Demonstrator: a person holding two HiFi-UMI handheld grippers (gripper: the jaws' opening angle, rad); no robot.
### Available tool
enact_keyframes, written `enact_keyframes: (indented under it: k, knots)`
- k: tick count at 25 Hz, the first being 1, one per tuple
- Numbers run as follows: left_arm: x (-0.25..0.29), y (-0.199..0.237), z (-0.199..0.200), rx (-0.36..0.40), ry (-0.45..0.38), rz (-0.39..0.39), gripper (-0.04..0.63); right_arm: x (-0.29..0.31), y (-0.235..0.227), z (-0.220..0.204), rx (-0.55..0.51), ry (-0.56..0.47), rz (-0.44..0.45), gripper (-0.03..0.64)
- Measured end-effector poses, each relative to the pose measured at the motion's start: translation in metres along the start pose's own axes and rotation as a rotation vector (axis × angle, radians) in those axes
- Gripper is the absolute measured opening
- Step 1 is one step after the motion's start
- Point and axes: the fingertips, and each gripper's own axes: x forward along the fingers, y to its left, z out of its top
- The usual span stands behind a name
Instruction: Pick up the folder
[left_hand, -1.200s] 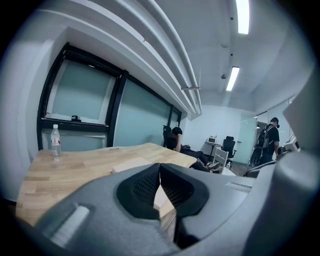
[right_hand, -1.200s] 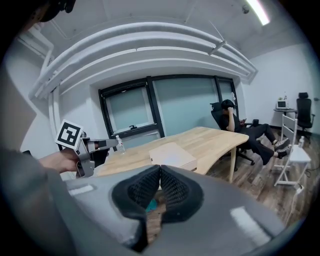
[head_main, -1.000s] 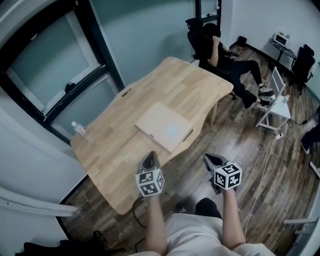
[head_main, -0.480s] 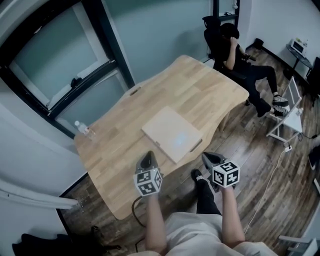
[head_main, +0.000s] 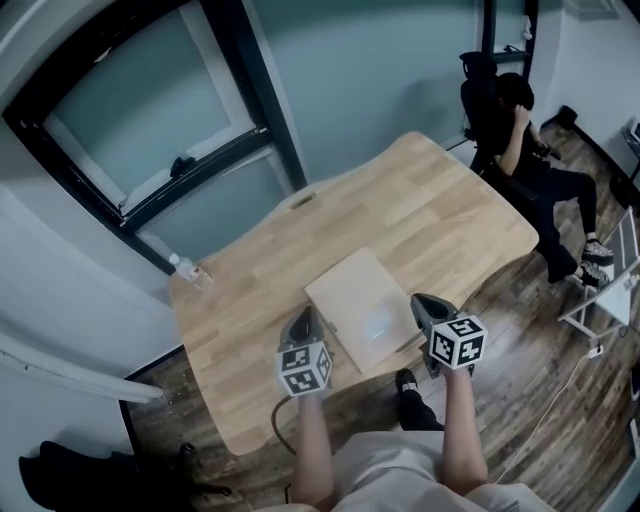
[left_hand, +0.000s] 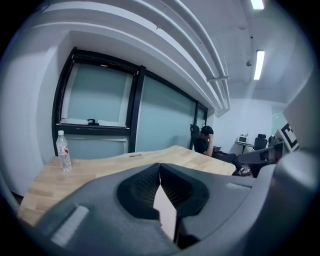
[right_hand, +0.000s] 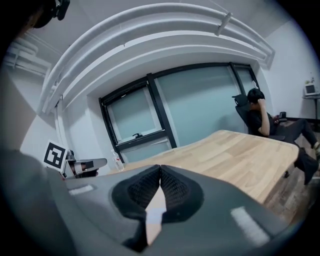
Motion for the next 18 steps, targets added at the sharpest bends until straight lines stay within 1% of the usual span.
enact_keyframes:
  k: [3,5,8,10,14,18]
  knots:
    - [0.013,0.007,0.007,0.004,0.011,0.042,0.008,0.022,-0.008,0.019,-0.013,0.007,0.045,0.002]
    - [0.020,0.012,0.014,-0.004,0.003,0.071,0.008,0.037,-0.012,0.028,-0.020,0.014,0.073,0.002]
    - [0.027,0.016,0.020,-0.014,-0.010,0.108,0.008,0.056,-0.023,0.040,-0.019,0.010,0.091,0.002]
    - [0.030,0.018,0.020,-0.014,-0.003,0.133,0.008,0.068,-0.030,0.048,-0.006,0.001,0.099,0.002]
    - [0.034,0.023,0.019,-0.016,0.013,0.180,0.008,0.088,-0.033,0.051,-0.019,0.030,0.142,0.002]
    - [0.039,0.030,0.019,-0.034,0.016,0.234,0.008,0.108,-0.030,0.054,-0.040,0.055,0.206,0.002]
